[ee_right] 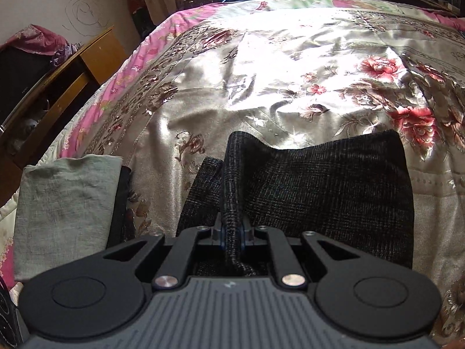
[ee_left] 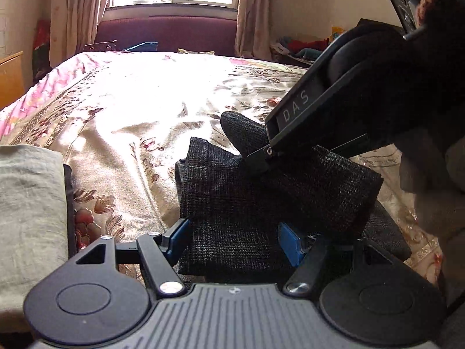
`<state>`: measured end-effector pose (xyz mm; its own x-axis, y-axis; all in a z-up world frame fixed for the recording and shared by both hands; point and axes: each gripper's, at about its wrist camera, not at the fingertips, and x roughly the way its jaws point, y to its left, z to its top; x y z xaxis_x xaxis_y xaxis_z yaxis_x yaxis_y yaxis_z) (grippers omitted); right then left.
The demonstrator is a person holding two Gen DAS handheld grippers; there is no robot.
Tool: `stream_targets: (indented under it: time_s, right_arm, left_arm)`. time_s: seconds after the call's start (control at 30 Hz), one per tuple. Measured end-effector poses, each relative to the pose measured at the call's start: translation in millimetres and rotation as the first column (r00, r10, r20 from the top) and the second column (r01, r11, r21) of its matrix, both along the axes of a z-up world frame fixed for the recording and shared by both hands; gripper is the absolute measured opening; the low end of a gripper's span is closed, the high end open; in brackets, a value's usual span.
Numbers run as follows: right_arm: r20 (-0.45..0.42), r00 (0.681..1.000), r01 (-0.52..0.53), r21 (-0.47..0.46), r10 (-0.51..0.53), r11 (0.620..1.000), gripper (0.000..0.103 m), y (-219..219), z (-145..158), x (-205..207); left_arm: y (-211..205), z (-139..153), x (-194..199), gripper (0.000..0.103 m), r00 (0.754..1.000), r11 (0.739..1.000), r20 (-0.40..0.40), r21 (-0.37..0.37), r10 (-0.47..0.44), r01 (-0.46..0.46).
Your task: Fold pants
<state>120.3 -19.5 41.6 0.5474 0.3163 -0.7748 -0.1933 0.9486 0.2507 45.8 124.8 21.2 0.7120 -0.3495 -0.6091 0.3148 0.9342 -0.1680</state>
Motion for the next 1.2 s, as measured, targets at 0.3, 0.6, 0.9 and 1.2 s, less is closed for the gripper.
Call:
stream_targets:
  time_s: [0.3,0.6,0.9,1.2]
  right_arm:
    - [0.035,0.999,-0.008,-0.109,0.012,0.994,0.011,26,-8,-1]
    - [0.027,1.000,0.012,-0.076,-0.010,0.997,0.014,25,-9,-1]
    - [0.033,0.999,0.022,-0.061,-0.020,0.998,0.014,36,-9,3]
    - [0.009,1.000,0.014,-0.031,-0.013,0.999,0.010,35,-12,11]
  left_arm:
    - [8,-1,1,0.078,0.999,0.999,-0.008,-0.028,0.031,-0.031]
    - [8,2,-12,0.079,0.999,0.999,0.017,0.011,0.045,-0.045]
    - [20,-1,-11,0.079,0.997,0.996,0.000,-0.038,0.076,-0.076]
    - [23,0,-15,0.079,0.996,0.995,0.010,-0.048,0.092,-0.091]
